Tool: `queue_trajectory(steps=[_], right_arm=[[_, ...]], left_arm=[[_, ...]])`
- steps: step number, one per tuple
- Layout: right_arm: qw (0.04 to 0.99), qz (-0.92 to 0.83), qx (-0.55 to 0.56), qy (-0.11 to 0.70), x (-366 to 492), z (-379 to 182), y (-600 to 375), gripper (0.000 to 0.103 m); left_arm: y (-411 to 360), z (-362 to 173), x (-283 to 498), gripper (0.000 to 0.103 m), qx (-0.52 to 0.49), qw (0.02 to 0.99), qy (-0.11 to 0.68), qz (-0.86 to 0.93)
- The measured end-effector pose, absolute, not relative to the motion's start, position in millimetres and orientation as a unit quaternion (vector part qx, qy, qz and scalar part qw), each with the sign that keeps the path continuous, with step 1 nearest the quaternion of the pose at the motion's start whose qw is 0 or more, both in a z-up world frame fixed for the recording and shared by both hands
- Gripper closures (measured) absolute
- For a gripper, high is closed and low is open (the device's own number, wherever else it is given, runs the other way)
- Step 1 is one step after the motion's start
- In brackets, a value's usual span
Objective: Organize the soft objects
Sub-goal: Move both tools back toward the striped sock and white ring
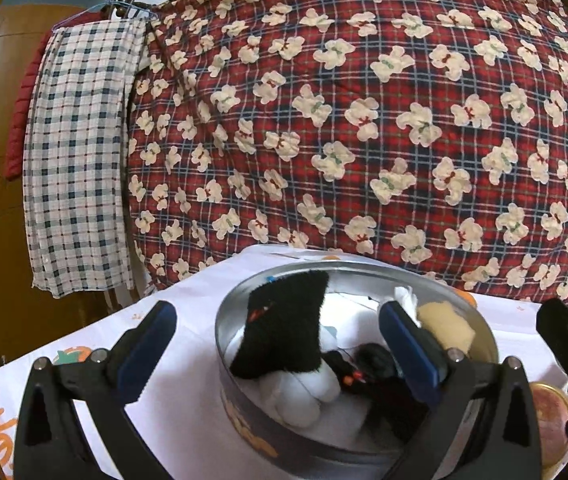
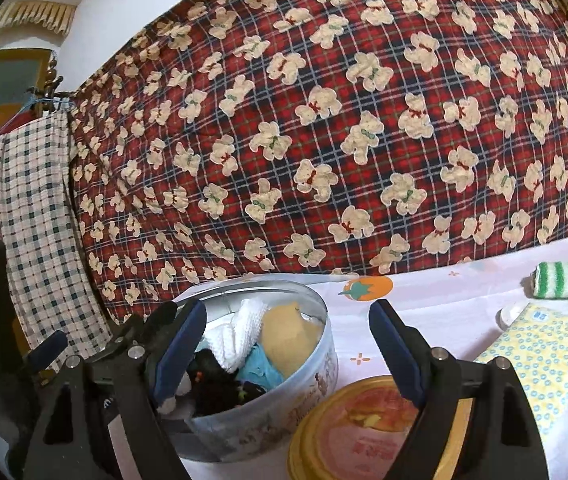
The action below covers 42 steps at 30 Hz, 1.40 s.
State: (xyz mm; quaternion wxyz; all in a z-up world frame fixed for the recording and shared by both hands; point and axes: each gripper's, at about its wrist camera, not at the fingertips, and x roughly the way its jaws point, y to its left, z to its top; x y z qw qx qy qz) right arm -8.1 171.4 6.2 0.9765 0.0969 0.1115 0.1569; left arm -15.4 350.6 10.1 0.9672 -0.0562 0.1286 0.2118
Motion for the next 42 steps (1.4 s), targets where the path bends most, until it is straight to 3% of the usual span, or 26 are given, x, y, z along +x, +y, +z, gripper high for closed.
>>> queue_trajectory(steps=[42], right_arm=[[0.991,0.081,0.063,0.081,-42,13,3,0.018]], left_arm=[[191,14,-52,0.001,-0.052,0.987,0.122,0.089]])
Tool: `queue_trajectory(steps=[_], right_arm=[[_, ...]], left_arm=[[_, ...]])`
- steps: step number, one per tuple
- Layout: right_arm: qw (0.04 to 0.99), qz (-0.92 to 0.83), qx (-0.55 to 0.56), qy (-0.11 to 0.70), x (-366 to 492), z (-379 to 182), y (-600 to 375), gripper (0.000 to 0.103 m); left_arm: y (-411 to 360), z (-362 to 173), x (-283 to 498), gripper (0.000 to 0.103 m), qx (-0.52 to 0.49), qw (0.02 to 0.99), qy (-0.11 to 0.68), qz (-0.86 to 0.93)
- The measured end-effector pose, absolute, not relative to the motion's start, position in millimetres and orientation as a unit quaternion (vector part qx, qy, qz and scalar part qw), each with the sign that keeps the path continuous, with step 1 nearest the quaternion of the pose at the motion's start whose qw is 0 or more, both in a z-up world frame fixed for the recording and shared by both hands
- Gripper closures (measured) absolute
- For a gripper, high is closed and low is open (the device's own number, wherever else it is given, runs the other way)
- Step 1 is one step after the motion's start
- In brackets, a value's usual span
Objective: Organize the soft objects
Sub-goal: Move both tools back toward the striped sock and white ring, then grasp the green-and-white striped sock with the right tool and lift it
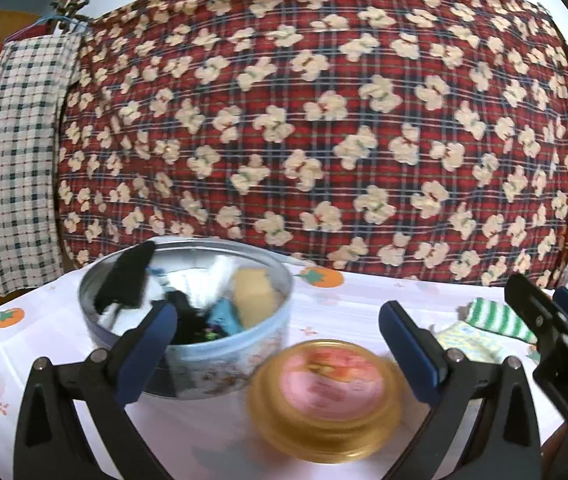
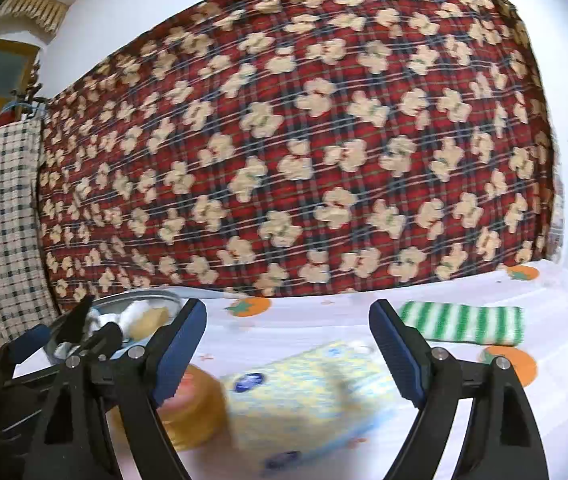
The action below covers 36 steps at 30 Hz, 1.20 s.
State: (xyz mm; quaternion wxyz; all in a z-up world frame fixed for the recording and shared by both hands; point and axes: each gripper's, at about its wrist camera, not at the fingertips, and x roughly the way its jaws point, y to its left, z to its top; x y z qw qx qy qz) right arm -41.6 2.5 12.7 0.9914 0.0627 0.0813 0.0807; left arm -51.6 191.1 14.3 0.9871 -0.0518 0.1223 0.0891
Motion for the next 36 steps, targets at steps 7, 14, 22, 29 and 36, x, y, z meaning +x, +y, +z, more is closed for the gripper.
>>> queue_trajectory(steps=[7,14,22,29,36], right_arm=[[0.994,0.031,0.061,0.086,-34,11,-53,0.018],[0.993,-0.017,0.065,0.093,-24,10,-109,0.018],[0.989,-0.062,0.065,0.119,-3,7,-161,0.018],[0.986,-0.059,0.037,0.148,30,3,-175,0.018],[0.972,0.003,-0.006,0.234,97,-9,-174,0.018]], left_arm=[[152,16,-47,0.001,-0.044,0.990,0.124,0.057],[116,17,-42,0.001,-0.029,0.991,0.128,0.023],[83,17,-36,0.001,-0.017,0.990,0.138,-0.010],[49,16,-29,0.001,0.006,0.988,0.149,-0.049],[25,15,-16,0.001,0.020,0.984,0.161,-0.074]])
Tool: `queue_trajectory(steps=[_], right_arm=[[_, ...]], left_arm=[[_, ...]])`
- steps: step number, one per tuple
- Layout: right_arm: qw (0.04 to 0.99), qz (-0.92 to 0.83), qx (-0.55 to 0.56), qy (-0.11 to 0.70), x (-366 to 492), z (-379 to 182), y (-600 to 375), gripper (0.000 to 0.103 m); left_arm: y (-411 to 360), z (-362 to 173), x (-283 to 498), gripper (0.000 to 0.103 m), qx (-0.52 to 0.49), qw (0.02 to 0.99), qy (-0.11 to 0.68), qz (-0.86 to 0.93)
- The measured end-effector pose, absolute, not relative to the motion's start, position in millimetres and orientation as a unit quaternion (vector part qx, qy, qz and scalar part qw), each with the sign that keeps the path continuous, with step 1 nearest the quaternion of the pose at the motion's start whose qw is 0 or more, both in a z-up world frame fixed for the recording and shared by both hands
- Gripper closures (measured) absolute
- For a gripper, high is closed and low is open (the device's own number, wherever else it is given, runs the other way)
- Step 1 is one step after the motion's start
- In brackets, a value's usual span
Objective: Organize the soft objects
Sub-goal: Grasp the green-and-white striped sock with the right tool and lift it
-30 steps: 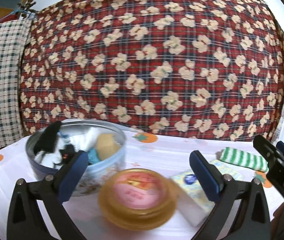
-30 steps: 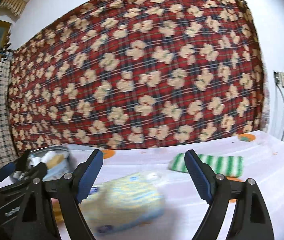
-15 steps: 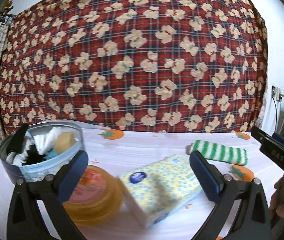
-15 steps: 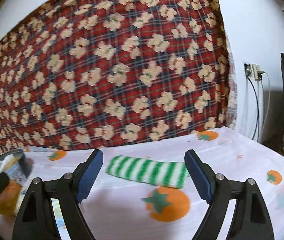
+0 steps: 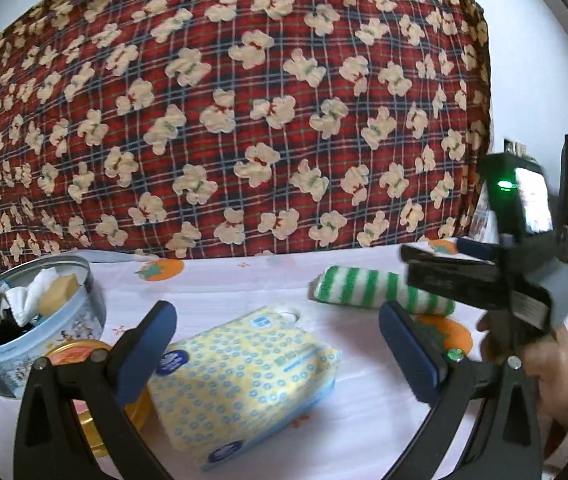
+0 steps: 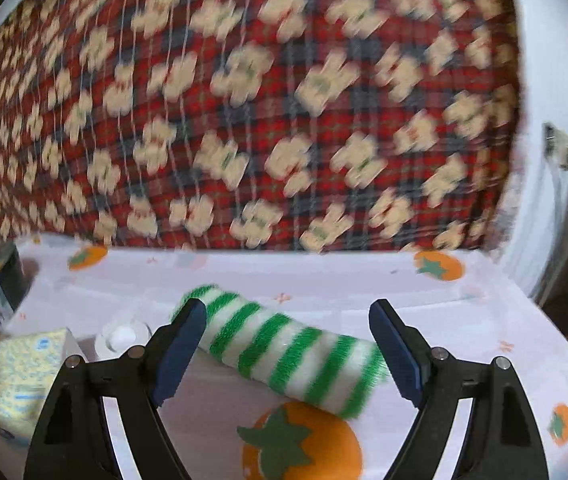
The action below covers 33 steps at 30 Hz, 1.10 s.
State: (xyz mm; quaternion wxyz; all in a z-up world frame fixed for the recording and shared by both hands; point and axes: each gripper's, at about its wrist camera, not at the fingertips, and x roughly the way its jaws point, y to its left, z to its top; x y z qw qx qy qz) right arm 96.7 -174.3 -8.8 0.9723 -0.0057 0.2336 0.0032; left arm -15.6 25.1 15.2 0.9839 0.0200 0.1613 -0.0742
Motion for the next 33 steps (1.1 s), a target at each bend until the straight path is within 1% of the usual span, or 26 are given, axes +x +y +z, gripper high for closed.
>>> queue_trajectory(steps=[4,10,12,17,19,20,21,22,23,24,25,26,27,30,33], right_arm=[[0.946,0.063,-0.022,0.316,139,-26,-168,0.018],[0.902,0.083,-0.102,0.411,184,-59,-145,0.018],[0.897,0.079,-0.120,0.419,188,-63,-143,0.018],[0.894,0.095,-0.102,0.426,190,-64,-152,0.018],[0.894,0.097,-0.095,0.427,191,-64,-156,0.023],[0.896,0.089,-0.094,0.424,191,-63,-159,0.036],[0.898,0.081,-0.096,0.422,191,-63,-163,0.046],[0.899,0.079,-0.097,0.421,191,-62,-164,0.050],[0.900,0.072,-0.098,0.419,190,-62,-167,0.059],[0.901,0.066,-0.097,0.417,189,-61,-169,0.064],[0.903,0.064,-0.093,0.415,187,-60,-170,0.066],[0.906,0.059,-0.085,0.411,185,-58,-173,0.070],[0.908,0.057,-0.076,0.408,183,-56,-175,0.072],[0.919,0.063,-0.020,0.388,171,-39,-191,0.072],[0.933,0.050,0.035,0.355,155,-18,-216,0.072]], left_arm=[[26,14,-5,0.001,0.011,0.982,0.176,-0.073],[28,12,3,0.001,-0.001,0.980,0.186,-0.070],[29,12,4,0.001,-0.004,0.980,0.186,-0.068],[29,12,8,0.001,-0.011,0.980,0.188,-0.060],[30,12,8,0.001,-0.011,0.981,0.188,-0.055],[29,12,8,0.001,-0.011,0.981,0.187,-0.053],[29,12,8,0.001,-0.011,0.981,0.187,-0.051],[29,12,8,0.001,-0.013,0.981,0.187,-0.049],[28,12,8,0.001,-0.013,0.981,0.187,-0.048],[27,13,9,0.001,-0.014,0.981,0.186,-0.047],[26,14,9,0.001,-0.013,0.981,0.186,-0.048],[24,15,10,0.001,-0.012,0.981,0.185,-0.050],[21,16,11,0.001,-0.011,0.982,0.183,-0.052],[4,23,17,0.001,0.002,0.981,0.181,-0.068],[-26,28,30,0.001,0.039,0.980,0.185,-0.062]])
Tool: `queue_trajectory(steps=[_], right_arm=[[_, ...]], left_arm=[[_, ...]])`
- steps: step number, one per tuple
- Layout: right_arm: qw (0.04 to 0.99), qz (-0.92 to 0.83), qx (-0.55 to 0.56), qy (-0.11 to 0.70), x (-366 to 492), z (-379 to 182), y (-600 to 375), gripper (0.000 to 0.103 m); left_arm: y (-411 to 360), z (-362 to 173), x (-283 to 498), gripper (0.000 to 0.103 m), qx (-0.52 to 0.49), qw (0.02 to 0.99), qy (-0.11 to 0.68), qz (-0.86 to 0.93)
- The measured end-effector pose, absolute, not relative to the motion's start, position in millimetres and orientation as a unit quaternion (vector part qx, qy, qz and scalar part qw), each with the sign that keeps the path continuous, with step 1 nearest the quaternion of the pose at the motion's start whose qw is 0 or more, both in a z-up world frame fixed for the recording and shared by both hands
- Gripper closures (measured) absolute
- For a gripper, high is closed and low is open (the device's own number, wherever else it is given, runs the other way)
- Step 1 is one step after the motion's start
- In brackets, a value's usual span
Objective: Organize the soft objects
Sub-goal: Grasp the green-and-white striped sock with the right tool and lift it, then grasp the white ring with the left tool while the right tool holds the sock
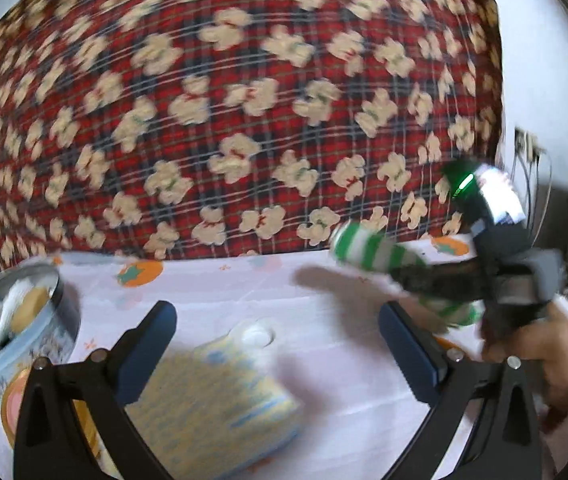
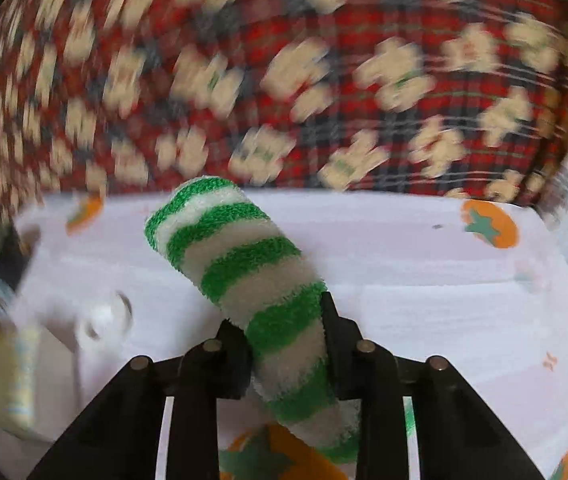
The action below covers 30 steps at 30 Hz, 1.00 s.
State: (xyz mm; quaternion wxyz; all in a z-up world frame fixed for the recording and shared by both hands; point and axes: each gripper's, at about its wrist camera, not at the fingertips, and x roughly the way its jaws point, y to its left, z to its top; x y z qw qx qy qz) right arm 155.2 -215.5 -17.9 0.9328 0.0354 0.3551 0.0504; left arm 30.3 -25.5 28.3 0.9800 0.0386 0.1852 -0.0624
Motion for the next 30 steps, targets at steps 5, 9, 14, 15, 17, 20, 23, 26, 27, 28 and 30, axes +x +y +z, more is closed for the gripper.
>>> queue_trajectory(steps=[5,9,14,15,17,20,23,26,27,28,30], right_arm=[[0.950,-0.007,0.071,0.304,134,5,-253,0.072],[0.953,-0.042,0.077,0.291,130,6,-268,0.072],[0.952,-0.047,0.084,0.290,133,4,-274,0.072],[0.953,-0.047,0.081,0.288,132,5,-272,0.072],[0.954,-0.043,0.080,0.285,130,7,-270,0.072],[0.954,-0.039,0.080,0.285,130,7,-267,0.072],[0.953,-0.042,0.082,0.288,131,6,-268,0.072],[0.951,-0.041,0.086,0.293,133,4,-269,0.072],[0.951,-0.040,0.086,0.293,133,4,-269,0.072],[0.951,-0.039,0.085,0.293,133,4,-268,0.072],[0.952,-0.039,0.083,0.293,132,4,-266,0.071]], left_arm=[[-80,20,78,0.011,0.107,0.964,0.245,0.007],[-101,-6,117,0.026,0.119,0.940,0.315,0.047],[-101,-33,155,0.034,0.080,0.910,0.402,0.063],[-102,-35,159,0.034,0.074,0.907,0.410,0.057],[-103,-39,168,0.034,0.070,0.902,0.421,0.056],[-100,-41,173,0.034,0.046,0.899,0.429,0.074],[-100,-41,172,0.034,0.040,0.899,0.429,0.077],[-98,-41,168,0.036,0.030,0.899,0.429,0.084],[-97,-40,166,0.036,0.027,0.898,0.429,0.087],[-96,-40,165,0.036,0.026,0.898,0.430,0.091],[-94,-40,164,0.037,0.021,0.897,0.430,0.099]])
